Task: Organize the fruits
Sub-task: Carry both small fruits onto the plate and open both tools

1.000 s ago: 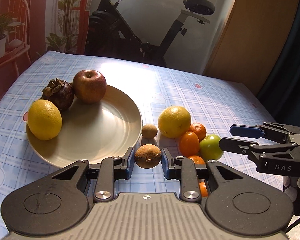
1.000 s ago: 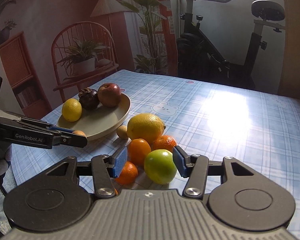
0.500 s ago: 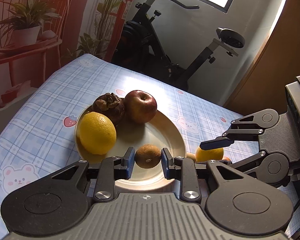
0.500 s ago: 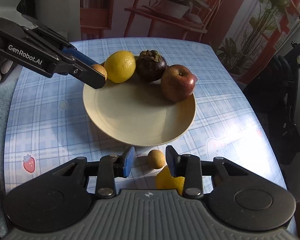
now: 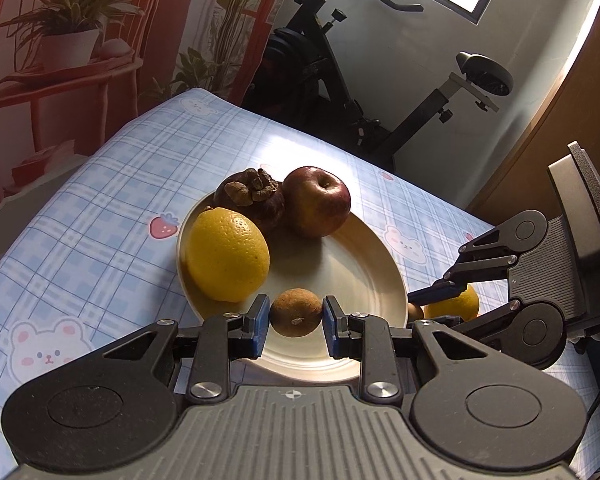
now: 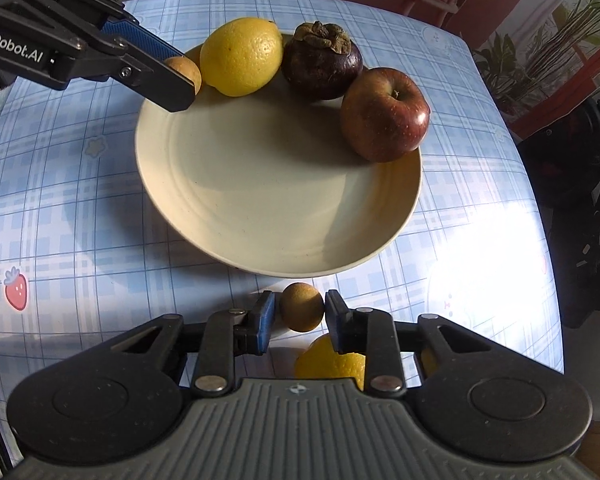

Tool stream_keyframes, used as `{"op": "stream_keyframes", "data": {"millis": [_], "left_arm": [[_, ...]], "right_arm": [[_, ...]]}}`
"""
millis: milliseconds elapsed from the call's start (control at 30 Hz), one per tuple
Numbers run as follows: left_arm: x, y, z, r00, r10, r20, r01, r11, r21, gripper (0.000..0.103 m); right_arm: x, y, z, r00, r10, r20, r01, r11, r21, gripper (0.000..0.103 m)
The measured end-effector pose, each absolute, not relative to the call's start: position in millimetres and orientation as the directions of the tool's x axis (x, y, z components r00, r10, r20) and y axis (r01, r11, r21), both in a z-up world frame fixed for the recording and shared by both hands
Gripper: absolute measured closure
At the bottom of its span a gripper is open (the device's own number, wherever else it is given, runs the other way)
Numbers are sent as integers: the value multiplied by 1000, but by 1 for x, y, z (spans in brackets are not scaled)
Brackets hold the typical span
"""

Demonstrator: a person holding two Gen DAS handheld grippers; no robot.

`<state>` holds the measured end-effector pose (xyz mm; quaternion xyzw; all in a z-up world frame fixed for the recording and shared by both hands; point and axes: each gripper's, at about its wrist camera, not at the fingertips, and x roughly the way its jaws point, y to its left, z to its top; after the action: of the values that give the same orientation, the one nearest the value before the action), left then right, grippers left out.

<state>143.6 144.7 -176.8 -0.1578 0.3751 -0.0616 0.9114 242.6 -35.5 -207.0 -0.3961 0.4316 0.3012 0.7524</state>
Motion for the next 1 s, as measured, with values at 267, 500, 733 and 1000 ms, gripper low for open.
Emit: {"op": "stream_keyframes", "data": {"millis": [267, 500, 733, 1000], "left_arm": [[143, 144, -183, 693, -215, -688, -21, 948, -318, 73], [145, 143, -188, 681, -181, -709, -36, 959, -280, 73], [146, 143, -191, 679, -163, -715, -40, 965, -258, 73], [151, 142, -192, 673, -151, -724, -39, 970, -239, 73]], "right_arm": [[237, -50, -190, 495, 176, -851, -757, 568, -323, 76], [241, -57, -186, 523, 195, -830, -720, 623, -307, 76], [245, -62, -176, 552, 218, -805, -692, 658, -296, 76], [254, -49, -176, 607, 270, -747, -648, 712, -270, 76]]}}
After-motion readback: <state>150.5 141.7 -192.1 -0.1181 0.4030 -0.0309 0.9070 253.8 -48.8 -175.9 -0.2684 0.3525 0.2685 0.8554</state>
